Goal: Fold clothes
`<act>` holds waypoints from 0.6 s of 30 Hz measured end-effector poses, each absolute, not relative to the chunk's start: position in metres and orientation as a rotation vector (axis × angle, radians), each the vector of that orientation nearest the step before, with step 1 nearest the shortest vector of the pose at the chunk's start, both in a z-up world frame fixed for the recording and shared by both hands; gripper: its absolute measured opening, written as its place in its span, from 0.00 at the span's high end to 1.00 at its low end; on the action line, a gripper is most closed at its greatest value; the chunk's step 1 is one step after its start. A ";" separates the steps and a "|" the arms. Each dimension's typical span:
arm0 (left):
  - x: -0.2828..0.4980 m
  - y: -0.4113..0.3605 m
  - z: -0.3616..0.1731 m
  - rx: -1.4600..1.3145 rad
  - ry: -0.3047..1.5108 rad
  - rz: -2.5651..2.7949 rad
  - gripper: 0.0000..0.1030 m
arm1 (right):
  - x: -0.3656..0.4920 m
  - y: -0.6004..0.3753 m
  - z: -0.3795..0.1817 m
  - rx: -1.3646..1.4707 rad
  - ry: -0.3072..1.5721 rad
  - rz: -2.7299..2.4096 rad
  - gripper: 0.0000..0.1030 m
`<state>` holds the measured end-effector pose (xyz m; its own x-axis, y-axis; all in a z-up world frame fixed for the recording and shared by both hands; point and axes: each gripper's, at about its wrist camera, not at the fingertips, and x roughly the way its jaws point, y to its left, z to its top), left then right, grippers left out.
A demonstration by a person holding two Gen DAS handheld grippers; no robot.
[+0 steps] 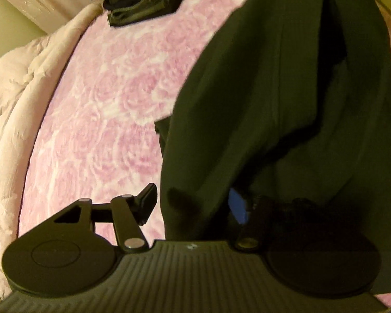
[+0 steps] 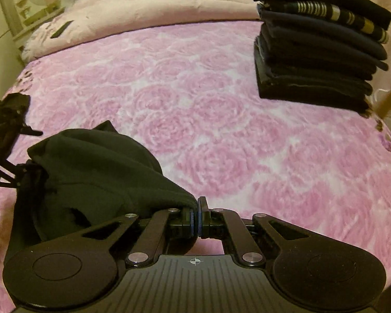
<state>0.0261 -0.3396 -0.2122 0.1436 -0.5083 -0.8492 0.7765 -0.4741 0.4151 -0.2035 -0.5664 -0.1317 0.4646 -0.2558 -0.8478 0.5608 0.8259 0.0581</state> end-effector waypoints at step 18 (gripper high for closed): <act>-0.015 -0.287 0.012 0.821 0.192 -1.067 0.98 | -0.258 -0.537 0.026 0.078 0.540 -0.476 0.99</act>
